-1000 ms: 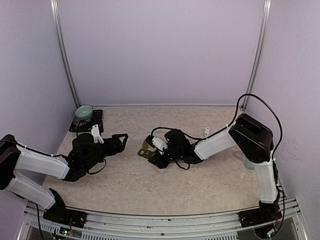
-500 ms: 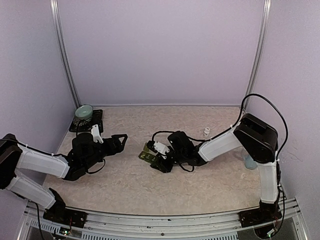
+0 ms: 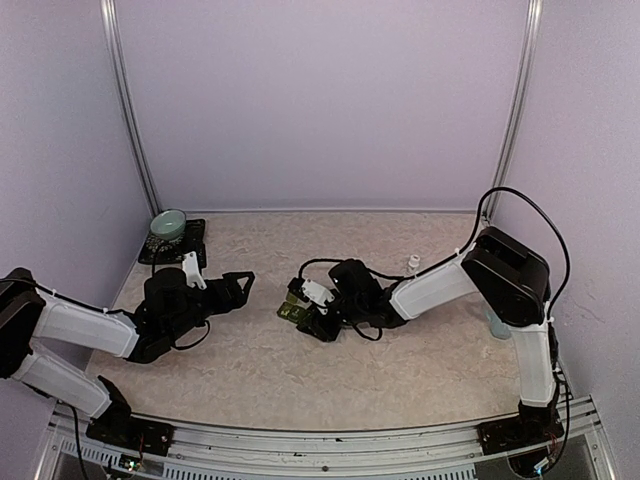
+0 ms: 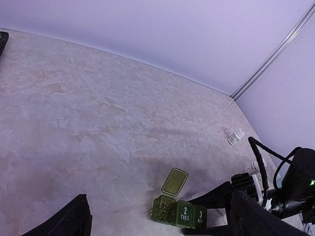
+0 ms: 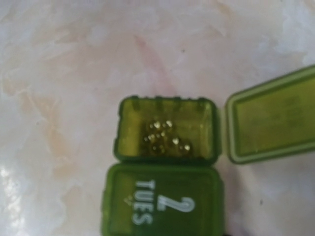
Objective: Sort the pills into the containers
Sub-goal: Pick up the pill container from the center of the board.
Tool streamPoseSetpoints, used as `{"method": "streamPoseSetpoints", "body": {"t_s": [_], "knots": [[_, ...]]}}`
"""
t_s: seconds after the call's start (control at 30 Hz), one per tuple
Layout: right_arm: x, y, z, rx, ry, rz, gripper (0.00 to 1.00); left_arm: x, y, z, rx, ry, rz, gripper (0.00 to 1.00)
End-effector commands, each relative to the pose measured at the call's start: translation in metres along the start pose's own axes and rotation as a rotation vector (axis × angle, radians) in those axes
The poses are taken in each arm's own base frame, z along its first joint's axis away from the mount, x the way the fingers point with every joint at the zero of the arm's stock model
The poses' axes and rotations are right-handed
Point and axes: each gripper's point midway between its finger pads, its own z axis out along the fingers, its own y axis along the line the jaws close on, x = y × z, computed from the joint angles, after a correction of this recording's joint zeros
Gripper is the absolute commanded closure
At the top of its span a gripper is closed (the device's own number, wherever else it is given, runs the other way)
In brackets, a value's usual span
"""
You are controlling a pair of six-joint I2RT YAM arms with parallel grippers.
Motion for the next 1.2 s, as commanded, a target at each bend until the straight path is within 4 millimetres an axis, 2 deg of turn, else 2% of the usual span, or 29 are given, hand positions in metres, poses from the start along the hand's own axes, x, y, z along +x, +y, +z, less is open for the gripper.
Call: {"method": "streamPoseSetpoints", "body": {"t_s": [0.0,0.13,0.3,0.43,0.53,0.67,0.87,0.97,1.17], "knots": [[0.038,0.007,0.012,-0.015,0.121,0.019,0.58,-0.001,-0.002,0.000,0.020,-0.012,0.000,0.05],[0.038,0.012,0.010,-0.033,0.118,0.015,0.76,0.000,-0.001,0.001,0.019,-0.007,0.008,0.04],[0.024,0.021,-0.007,-0.059,0.080,-0.018,0.83,0.000,0.000,0.003,0.029,0.011,0.012,0.03],[0.000,0.036,-0.034,-0.098,0.012,-0.085,0.84,-0.003,0.007,0.008,0.003,0.028,-0.003,0.02],[-0.016,0.053,-0.055,-0.142,-0.032,-0.142,0.84,-0.004,0.009,0.018,-0.029,0.064,0.008,0.02],[-0.038,0.081,-0.078,-0.201,-0.087,-0.210,0.84,0.004,0.009,0.034,-0.035,0.144,0.024,0.02],[-0.055,0.108,-0.095,-0.241,-0.116,-0.276,0.84,0.013,-0.012,0.046,0.081,0.215,0.019,0.02],[-0.061,0.110,-0.098,-0.244,-0.121,-0.284,0.84,0.016,-0.033,0.045,0.192,0.250,0.033,0.01],[-0.065,0.113,-0.103,-0.257,-0.133,-0.302,0.84,0.024,-0.072,0.031,0.432,0.305,0.062,0.01]]}}
